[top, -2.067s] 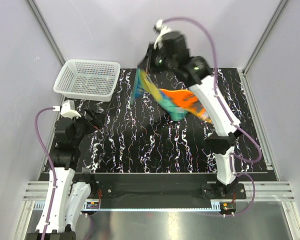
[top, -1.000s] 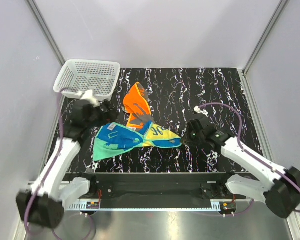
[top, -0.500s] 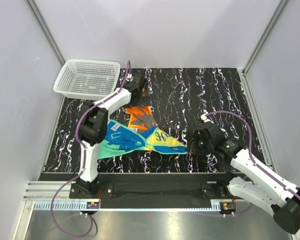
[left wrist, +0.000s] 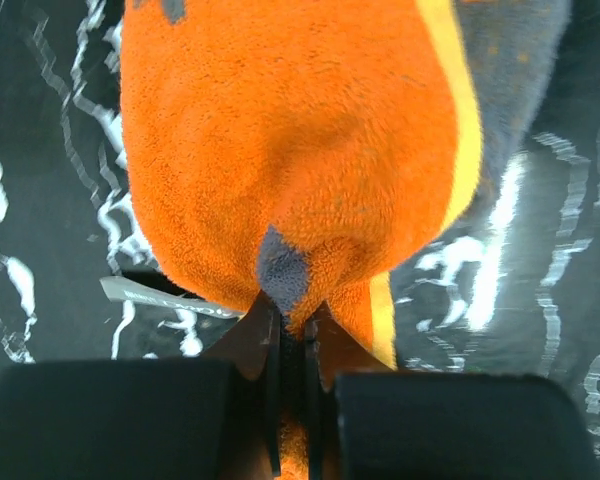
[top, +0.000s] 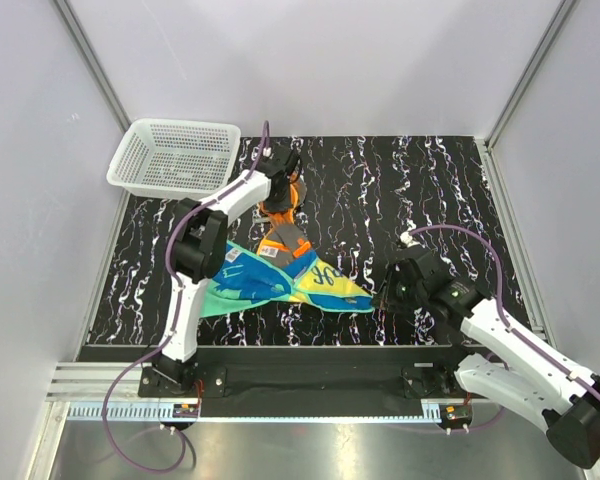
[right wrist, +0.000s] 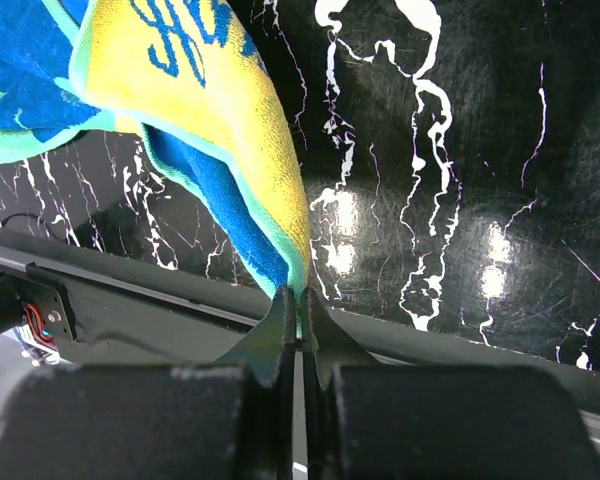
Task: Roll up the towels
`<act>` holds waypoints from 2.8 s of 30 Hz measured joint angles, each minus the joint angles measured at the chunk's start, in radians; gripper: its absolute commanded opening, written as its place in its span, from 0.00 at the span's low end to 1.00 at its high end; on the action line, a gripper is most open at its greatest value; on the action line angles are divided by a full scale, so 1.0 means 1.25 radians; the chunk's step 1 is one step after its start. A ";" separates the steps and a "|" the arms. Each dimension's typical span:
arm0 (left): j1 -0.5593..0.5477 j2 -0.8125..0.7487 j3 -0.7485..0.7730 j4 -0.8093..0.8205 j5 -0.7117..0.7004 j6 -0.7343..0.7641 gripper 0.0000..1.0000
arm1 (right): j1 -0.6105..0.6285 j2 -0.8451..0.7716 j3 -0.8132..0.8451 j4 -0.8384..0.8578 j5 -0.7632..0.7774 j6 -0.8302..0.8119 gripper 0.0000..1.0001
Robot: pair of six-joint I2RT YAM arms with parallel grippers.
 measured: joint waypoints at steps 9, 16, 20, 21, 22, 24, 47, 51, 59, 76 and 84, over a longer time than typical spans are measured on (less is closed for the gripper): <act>-0.001 0.021 0.389 0.048 -0.016 0.087 0.26 | 0.000 0.023 -0.018 0.019 -0.001 0.003 0.00; 0.015 0.005 0.474 0.289 -0.061 0.138 0.99 | 0.000 0.029 -0.027 0.028 0.000 0.012 0.00; 0.023 -0.061 0.305 0.306 -0.070 0.131 0.99 | 0.000 0.010 -0.048 0.031 0.001 0.025 0.00; 0.023 -0.104 0.209 0.295 -0.076 0.122 0.99 | 0.000 0.006 -0.054 0.032 0.000 0.028 0.00; 0.023 -0.140 0.133 0.281 -0.081 0.113 0.99 | 0.000 0.005 -0.060 0.033 0.000 0.031 0.00; 0.021 -0.232 -0.054 0.239 -0.096 0.090 0.99 | 0.000 0.009 -0.070 0.038 -0.002 0.035 0.00; 0.011 -0.342 -0.449 0.009 -0.246 -0.016 0.88 | 0.000 0.067 -0.105 0.095 -0.022 0.044 0.00; 0.016 -0.318 -0.449 0.003 -0.250 -0.023 0.86 | 0.000 0.064 -0.107 0.091 -0.022 0.045 0.00; 0.082 -0.278 -0.454 0.056 -0.187 -0.017 0.70 | 0.000 0.065 -0.108 0.091 -0.022 0.044 0.00; 0.120 -0.228 -0.376 0.020 -0.041 0.039 0.68 | 0.000 0.113 -0.107 0.104 -0.041 0.045 0.00; 0.098 -0.272 -0.443 0.029 0.064 0.034 0.58 | 0.000 0.062 -0.107 0.080 -0.040 0.056 0.00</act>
